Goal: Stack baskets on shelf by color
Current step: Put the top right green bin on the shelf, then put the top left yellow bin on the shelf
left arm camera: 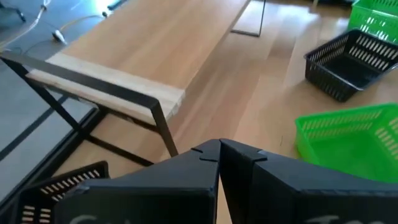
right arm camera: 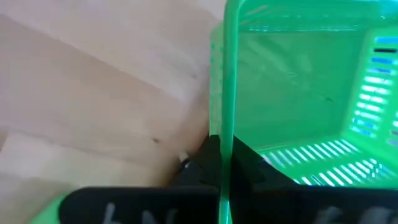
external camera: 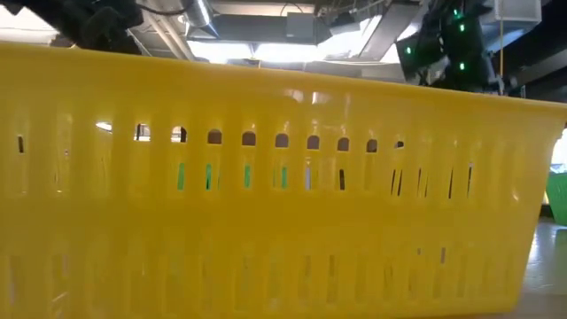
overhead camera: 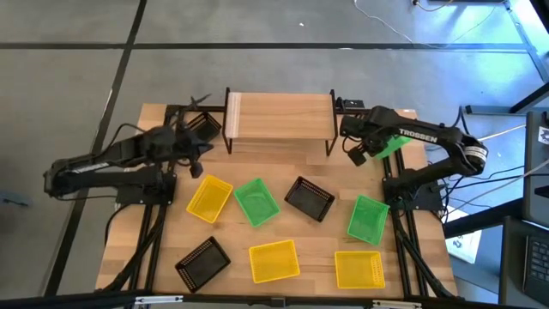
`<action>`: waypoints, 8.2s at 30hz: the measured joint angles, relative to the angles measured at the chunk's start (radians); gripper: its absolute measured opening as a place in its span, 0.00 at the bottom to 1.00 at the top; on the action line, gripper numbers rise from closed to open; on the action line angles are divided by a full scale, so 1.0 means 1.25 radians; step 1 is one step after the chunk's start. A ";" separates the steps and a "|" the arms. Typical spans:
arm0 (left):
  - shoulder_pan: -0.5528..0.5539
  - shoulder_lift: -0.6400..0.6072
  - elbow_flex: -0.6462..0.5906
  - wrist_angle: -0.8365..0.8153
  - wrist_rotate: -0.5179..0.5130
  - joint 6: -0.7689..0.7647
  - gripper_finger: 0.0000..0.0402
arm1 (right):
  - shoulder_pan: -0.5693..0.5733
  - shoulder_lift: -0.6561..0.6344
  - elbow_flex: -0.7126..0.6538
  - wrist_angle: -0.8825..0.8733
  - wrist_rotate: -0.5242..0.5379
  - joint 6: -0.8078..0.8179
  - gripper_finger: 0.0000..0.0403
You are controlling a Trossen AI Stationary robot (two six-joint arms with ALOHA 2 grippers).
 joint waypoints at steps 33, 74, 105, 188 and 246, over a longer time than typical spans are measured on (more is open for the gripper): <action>0.000 0.152 0.224 -0.134 -0.035 -0.079 0.00 | 0.086 0.199 0.412 0.283 -0.066 -0.767 0.00; 0.000 0.151 0.223 -0.135 -0.035 -0.052 0.00 | 0.141 0.280 0.668 0.204 -0.038 -0.735 0.22; -0.050 0.156 0.127 -0.296 0.201 -0.064 0.17 | 0.237 0.276 0.981 0.082 -0.258 -0.719 0.22; -0.338 0.539 0.079 -0.050 0.210 -0.965 0.17 | 0.236 0.276 0.980 0.035 -0.386 -0.742 0.22; -0.282 0.560 0.595 -0.631 0.179 -0.242 0.00 | 0.232 0.276 0.980 0.056 -0.353 -0.784 0.22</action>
